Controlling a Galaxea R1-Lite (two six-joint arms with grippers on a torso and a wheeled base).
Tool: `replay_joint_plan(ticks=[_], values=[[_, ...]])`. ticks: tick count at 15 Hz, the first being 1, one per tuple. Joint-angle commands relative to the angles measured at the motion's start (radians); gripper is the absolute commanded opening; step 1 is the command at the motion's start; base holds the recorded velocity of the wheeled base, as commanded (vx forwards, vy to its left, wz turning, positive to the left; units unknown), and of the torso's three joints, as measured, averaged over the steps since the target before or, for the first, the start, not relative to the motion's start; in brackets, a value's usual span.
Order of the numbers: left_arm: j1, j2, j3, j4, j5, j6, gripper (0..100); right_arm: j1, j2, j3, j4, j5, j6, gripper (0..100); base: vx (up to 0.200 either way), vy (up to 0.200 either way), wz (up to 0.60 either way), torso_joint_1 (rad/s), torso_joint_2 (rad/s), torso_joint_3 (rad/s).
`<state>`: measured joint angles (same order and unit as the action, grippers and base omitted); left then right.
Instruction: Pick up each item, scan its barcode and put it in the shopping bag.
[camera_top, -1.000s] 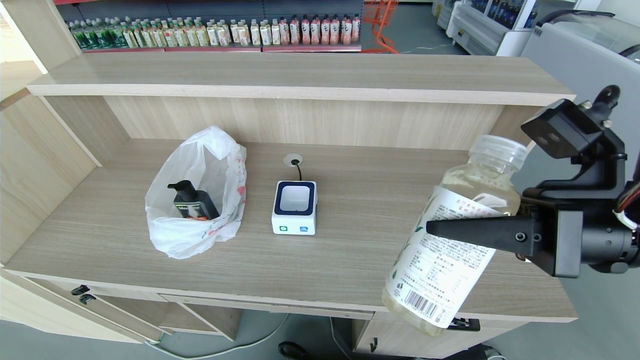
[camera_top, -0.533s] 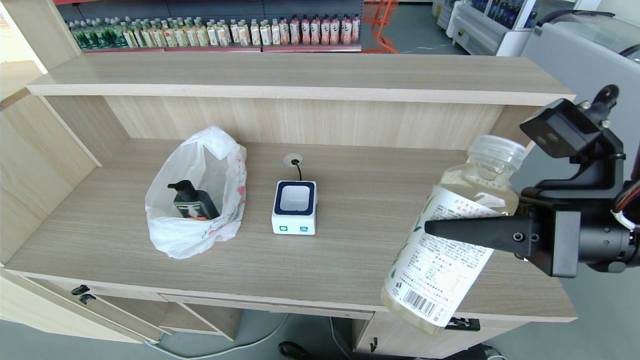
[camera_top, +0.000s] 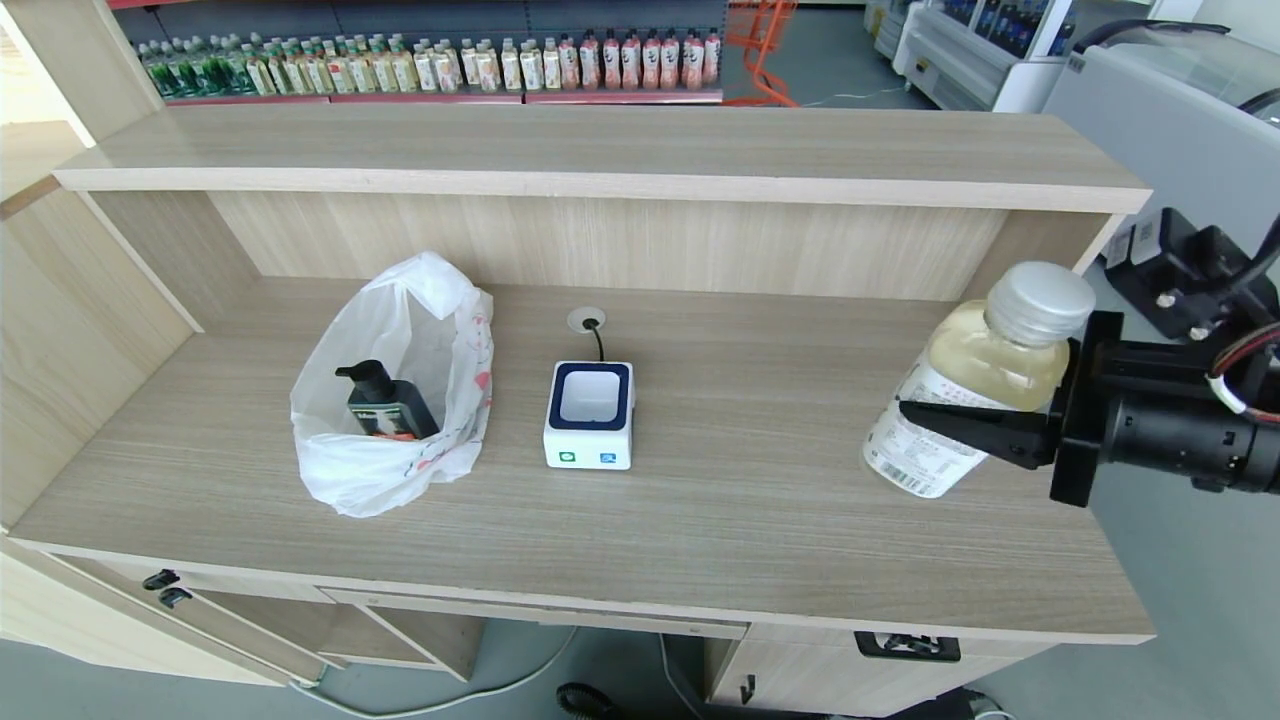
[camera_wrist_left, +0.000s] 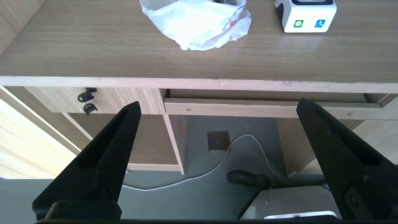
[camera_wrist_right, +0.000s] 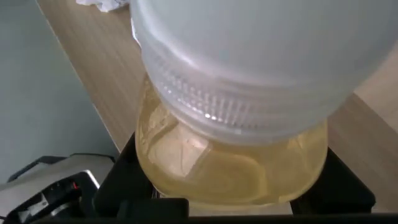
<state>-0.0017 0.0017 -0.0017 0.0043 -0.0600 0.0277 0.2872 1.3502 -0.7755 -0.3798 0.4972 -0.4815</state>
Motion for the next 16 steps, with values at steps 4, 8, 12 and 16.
replay_joint_plan(ticks=[4,8,12,16], values=[[0.0,0.0,0.0,0.0,0.0,0.0,100,-0.266,-0.034,-0.008,-0.005,-0.045,-0.442,0,0.0,0.0,0.0,0.0,0.0,0.0],[0.0,0.0,0.002,0.0,0.0,0.0,100,-0.287,-0.056,0.013,-0.007,-0.045,-0.509,0,0.0,0.0,0.0,0.0,0.0,0.0],[0.0,0.0,0.0,0.0,0.0,0.0,100,-0.286,-0.052,0.019,-0.007,-0.045,-0.514,0,0.0,0.0,0.0,0.0,0.0,0.0],[0.0,0.0,0.0,0.0,0.0,0.0,100,-0.283,-0.045,0.024,-0.007,-0.014,-0.509,0,0.0,0.15,0.0,0.002,0.0,0.003]])
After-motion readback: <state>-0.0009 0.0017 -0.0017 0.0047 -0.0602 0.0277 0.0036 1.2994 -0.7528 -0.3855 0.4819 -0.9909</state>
